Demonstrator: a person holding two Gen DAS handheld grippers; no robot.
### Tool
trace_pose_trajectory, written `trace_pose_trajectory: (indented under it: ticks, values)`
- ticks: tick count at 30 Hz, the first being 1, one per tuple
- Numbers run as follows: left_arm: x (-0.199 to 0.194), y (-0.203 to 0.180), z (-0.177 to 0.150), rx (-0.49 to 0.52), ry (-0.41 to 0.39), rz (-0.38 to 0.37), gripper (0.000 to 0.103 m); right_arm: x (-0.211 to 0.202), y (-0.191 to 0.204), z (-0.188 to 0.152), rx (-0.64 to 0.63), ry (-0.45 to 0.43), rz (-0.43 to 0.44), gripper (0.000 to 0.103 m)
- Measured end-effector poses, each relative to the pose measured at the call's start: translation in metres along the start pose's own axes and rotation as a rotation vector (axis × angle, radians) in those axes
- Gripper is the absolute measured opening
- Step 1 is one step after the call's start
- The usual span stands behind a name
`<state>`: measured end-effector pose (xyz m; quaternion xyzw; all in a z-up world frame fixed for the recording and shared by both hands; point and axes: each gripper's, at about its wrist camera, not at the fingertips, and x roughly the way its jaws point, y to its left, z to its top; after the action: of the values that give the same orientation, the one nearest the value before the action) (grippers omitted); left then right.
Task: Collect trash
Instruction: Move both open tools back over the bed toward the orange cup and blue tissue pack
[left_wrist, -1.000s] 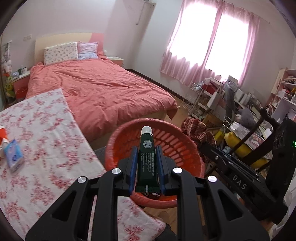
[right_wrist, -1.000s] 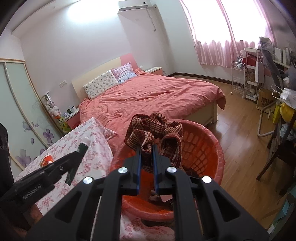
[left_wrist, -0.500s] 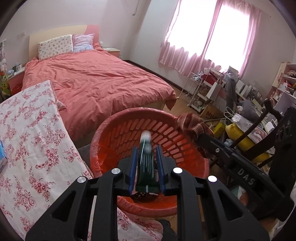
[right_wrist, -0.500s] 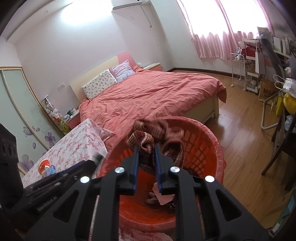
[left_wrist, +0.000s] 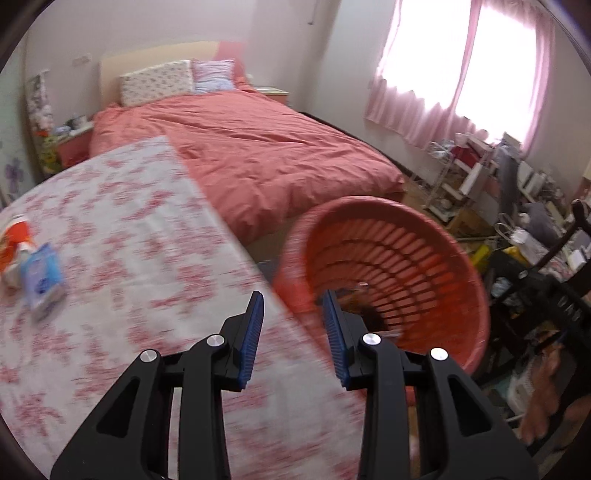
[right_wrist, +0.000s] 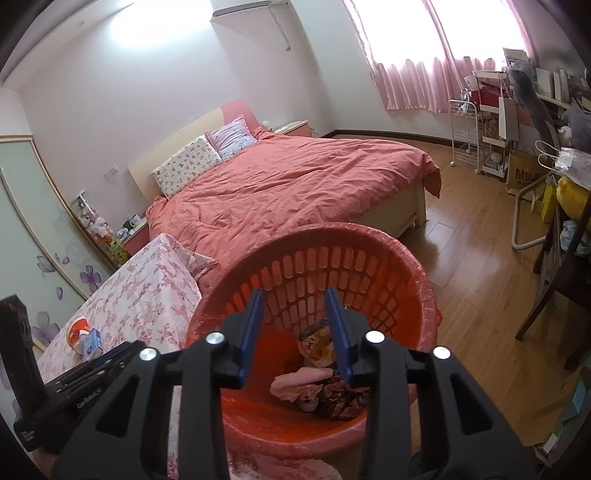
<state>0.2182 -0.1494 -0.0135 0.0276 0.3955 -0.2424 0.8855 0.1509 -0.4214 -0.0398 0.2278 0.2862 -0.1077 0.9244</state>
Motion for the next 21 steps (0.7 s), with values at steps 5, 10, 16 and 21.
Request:
trace_pose_trajectory:
  ticks: [5,10,16,21]
  values:
    - [-0.023,0.044,-0.010,-0.042,-0.022,0.103,0.040,-0.003,0.028,-0.005,-0.054,0.007,0.028,0.044]
    - [-0.044,0.095,-0.020,-0.119,-0.035,0.187,0.044,0.000,0.073,-0.012,-0.133,0.034,0.073,0.048]
    - [-0.071,0.154,-0.039,-0.214,-0.046,0.282,0.044,0.006,0.138,-0.025,-0.243,0.067,0.136,0.056]
    - [-0.093,0.194,-0.055,-0.270,-0.061,0.354,0.045,0.014,0.190,-0.042,-0.333,0.097,0.155,0.063]
